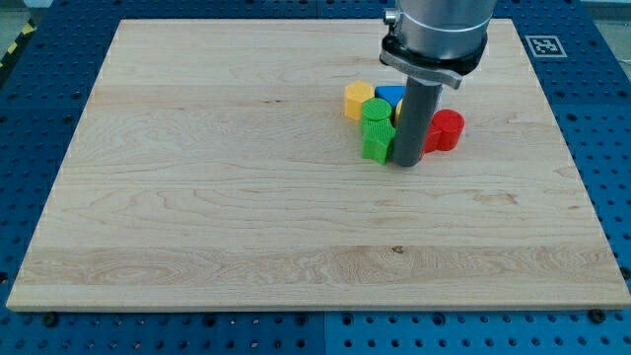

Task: Move the red star and red circle to the center right

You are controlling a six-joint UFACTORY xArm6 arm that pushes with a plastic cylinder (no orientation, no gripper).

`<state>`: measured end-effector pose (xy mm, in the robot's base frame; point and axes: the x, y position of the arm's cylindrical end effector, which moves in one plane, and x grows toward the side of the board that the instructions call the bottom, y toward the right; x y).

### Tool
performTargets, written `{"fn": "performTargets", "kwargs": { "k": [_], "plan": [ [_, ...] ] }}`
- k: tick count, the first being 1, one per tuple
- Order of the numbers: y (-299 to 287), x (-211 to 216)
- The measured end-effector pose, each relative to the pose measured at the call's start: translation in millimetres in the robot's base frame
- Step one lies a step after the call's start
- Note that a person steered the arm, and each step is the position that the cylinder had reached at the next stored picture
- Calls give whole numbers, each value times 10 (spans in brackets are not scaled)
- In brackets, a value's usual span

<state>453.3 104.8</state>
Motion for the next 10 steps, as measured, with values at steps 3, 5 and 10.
{"fn": "performTargets", "kwargs": {
  "k": [3,5,10],
  "plan": [
    [406,-4],
    [199,-230],
    [563,-760]
  ]
}}
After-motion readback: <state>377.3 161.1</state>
